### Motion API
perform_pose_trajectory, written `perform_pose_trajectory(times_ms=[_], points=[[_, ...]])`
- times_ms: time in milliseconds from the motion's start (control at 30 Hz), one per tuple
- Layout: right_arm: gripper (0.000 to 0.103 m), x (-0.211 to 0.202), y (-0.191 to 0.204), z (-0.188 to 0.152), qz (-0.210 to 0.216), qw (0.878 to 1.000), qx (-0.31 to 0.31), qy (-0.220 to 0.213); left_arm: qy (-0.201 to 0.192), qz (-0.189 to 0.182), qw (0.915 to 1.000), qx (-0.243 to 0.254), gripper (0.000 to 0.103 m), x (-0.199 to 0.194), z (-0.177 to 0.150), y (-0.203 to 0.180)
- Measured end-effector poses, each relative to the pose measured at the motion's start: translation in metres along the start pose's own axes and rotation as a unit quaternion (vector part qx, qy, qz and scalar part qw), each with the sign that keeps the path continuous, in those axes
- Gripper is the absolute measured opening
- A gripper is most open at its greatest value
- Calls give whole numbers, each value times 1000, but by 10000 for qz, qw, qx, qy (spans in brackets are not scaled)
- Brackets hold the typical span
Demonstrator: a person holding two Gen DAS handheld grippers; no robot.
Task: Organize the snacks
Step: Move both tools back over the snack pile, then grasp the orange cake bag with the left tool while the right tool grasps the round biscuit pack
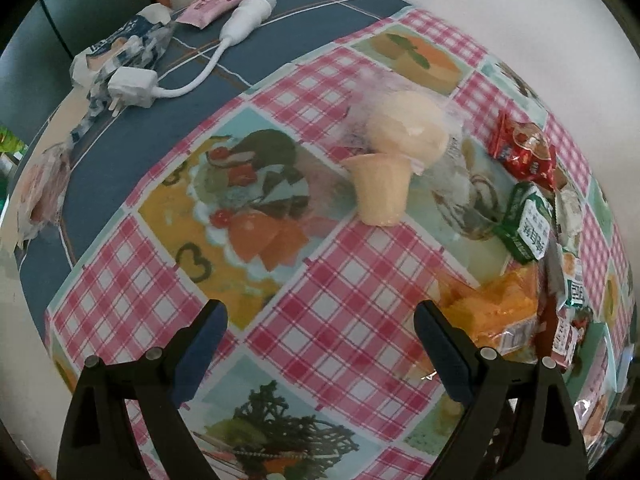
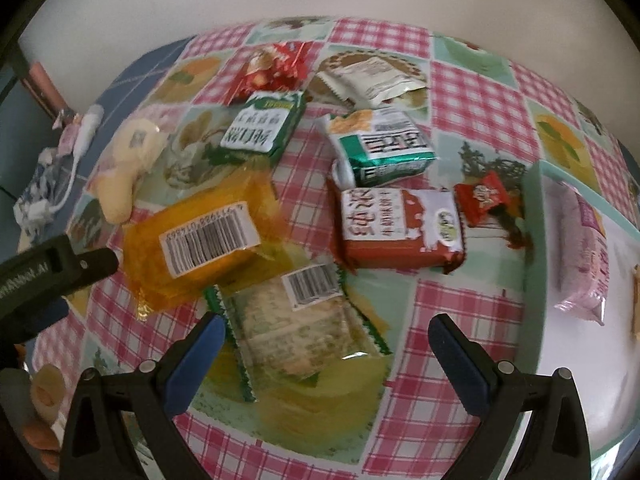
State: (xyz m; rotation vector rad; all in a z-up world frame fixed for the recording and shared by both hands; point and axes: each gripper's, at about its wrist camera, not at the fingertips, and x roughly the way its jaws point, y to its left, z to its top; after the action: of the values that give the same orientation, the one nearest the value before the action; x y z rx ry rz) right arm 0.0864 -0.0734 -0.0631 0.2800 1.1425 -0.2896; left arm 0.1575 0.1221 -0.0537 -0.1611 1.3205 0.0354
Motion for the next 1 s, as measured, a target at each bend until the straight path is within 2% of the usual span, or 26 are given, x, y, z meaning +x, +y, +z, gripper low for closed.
perform_pose_trajectory(times_ms=[267, 467, 700, 833, 1000], points=[[103, 19, 14, 2, -129, 9998, -117, 100, -24, -5, 10000, 42, 95, -1, 3, 4], [101, 21, 5, 5, -139, 9999, 22, 62, -106, -8, 9999, 85, 95, -10, -1, -1], [87, 13, -14, 8, -132, 9996, 257, -10, -250, -208, 9990, 307, 95, -24, 0, -24], [80, 10, -24, 8, -156, 9991, 393, -37, -200, -399, 9979, 467, 95, -27, -2, -42], [76, 7, -40, 6, -192, 9984, 539, -35, -160, -669, 9969, 369, 95, -30, -1, -58]])
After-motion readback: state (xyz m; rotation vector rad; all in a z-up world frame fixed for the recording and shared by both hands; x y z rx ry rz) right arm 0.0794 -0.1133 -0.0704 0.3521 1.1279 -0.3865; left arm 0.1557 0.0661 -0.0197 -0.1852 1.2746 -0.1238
